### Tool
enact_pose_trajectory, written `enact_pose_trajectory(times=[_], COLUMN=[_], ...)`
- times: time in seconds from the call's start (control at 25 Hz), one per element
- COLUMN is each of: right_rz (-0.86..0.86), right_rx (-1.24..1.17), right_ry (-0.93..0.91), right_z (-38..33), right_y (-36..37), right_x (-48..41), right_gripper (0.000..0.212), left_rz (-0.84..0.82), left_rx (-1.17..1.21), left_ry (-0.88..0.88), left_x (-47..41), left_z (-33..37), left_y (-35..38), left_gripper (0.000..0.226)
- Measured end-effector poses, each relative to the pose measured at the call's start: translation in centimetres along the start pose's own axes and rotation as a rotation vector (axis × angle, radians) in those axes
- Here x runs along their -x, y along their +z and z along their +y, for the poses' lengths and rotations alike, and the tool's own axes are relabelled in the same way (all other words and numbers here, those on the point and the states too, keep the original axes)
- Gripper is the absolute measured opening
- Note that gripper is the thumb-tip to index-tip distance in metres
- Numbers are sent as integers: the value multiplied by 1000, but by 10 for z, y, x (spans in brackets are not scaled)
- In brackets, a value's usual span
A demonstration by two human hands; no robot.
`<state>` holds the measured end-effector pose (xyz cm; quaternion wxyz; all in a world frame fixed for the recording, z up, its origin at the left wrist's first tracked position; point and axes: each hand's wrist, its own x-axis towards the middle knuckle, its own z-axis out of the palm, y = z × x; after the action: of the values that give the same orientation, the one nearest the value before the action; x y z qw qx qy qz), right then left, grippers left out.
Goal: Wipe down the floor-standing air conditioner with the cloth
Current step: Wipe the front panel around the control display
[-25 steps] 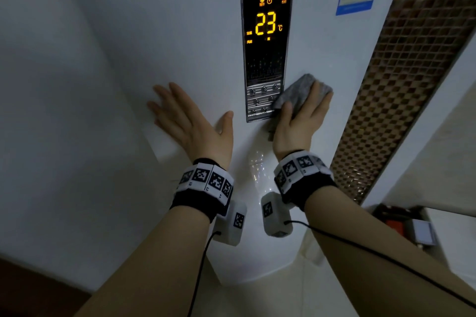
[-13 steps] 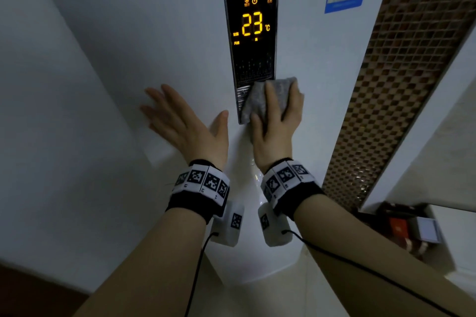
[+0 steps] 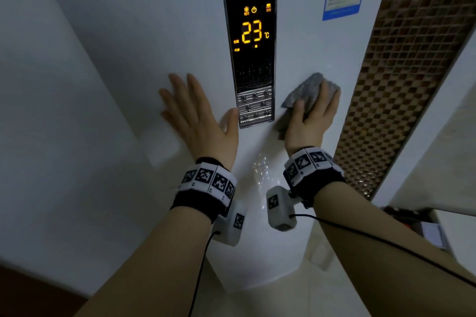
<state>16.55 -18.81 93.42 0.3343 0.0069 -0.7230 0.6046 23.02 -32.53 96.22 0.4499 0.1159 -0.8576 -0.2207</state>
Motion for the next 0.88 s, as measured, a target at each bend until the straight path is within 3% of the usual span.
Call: enact_pose_trajectory(times=[0.16, 0.36, 0.52, 0.72, 0.88], right_rz=[-146, -16, -137, 21, -114], right_rx=[58, 45, 60, -24, 25], right_ry=[-144, 27, -158, 73, -165], right_z=[6, 9, 9, 8, 12], right_y=[-6, -19, -16, -25, -25], right_x=[8, -25, -12, -43, -31], right_gripper=[53, 53, 52, 53, 51], left_rz=[-17, 1, 3, 22, 31], left_rx=[-7, -49, -82, -78, -69], left_ry=[24, -1, -14, -40, -76], left_x=[5, 3, 6, 5, 4], left_z=[14, 23, 32, 37, 43], left_y=[11, 18, 23, 27, 33], left_gripper=[90, 92, 93, 94, 97])
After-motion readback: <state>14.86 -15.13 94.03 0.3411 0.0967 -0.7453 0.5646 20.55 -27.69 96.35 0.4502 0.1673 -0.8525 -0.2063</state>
